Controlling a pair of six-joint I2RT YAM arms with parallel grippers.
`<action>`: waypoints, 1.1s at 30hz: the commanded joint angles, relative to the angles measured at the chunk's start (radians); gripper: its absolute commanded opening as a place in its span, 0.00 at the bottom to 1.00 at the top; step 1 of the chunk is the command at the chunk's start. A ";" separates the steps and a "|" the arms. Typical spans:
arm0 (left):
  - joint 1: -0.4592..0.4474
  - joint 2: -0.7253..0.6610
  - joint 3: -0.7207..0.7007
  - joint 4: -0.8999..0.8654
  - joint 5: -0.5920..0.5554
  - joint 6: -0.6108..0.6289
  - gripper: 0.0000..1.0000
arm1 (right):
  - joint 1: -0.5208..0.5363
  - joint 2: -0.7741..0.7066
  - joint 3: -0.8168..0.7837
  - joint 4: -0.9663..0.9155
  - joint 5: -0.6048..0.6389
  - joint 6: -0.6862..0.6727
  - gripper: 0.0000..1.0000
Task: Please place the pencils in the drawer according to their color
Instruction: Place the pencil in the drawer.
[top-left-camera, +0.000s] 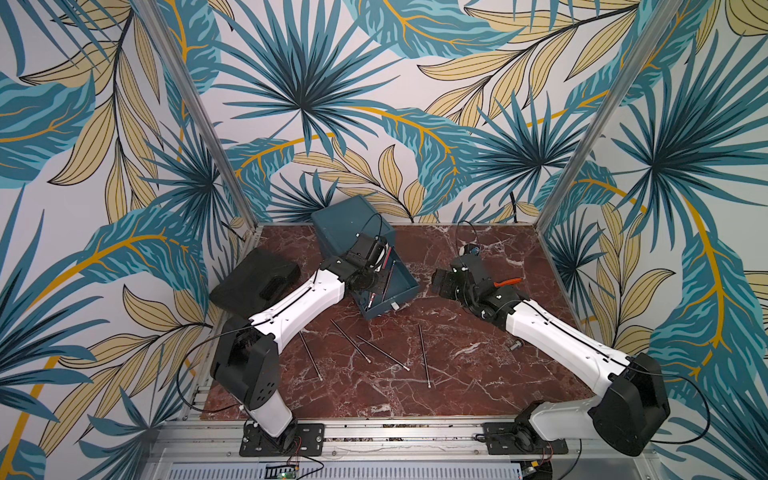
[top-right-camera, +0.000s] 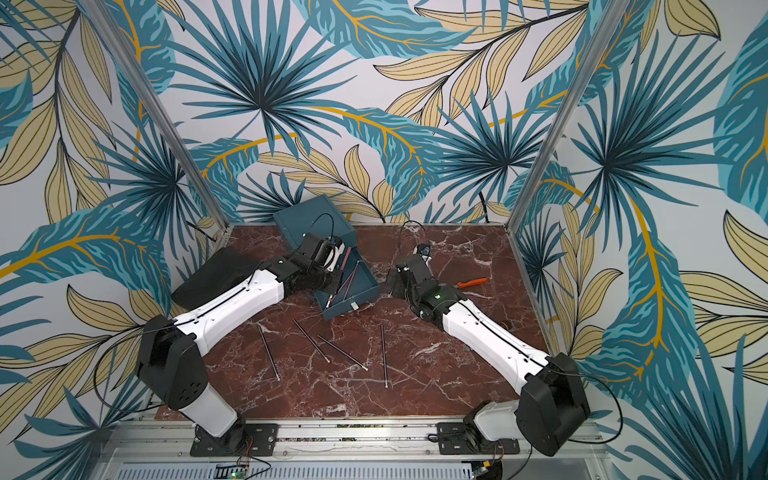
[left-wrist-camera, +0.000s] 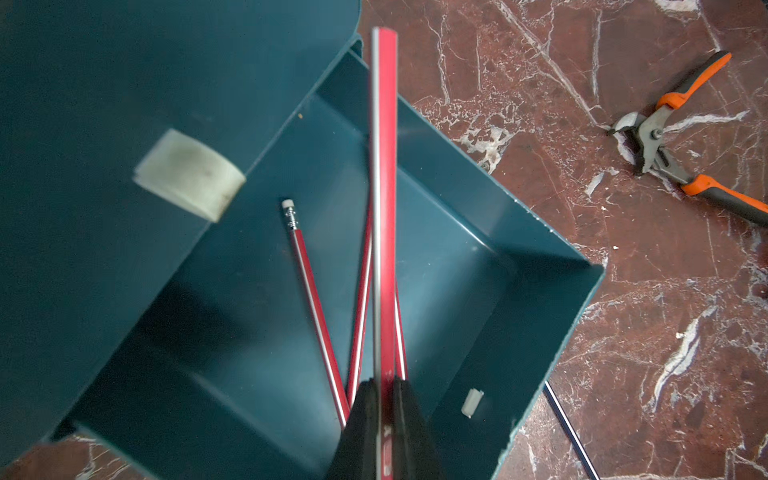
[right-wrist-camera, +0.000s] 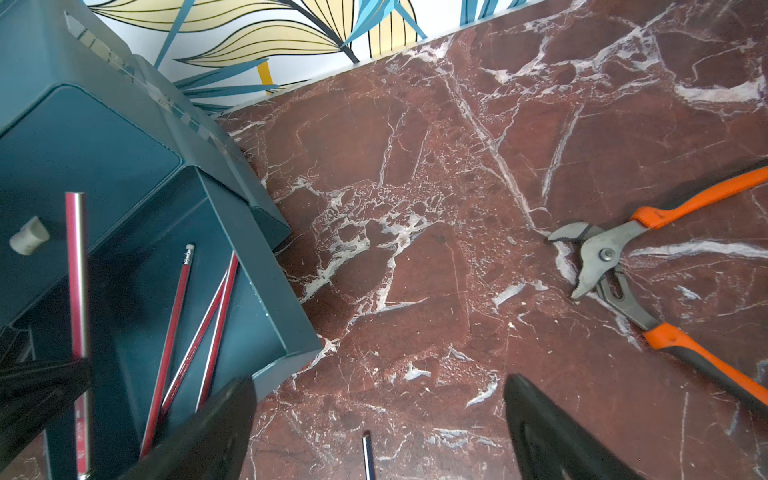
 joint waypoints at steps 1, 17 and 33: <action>-0.003 0.024 0.011 -0.006 -0.005 -0.011 0.09 | -0.002 0.002 -0.033 0.000 -0.051 0.022 0.95; -0.003 0.028 -0.016 0.049 -0.057 -0.035 0.46 | -0.005 0.001 -0.085 0.092 -0.285 0.049 0.85; -0.001 -0.281 -0.288 0.399 0.003 -0.091 1.00 | -0.016 0.034 -0.101 0.127 -0.409 0.072 0.67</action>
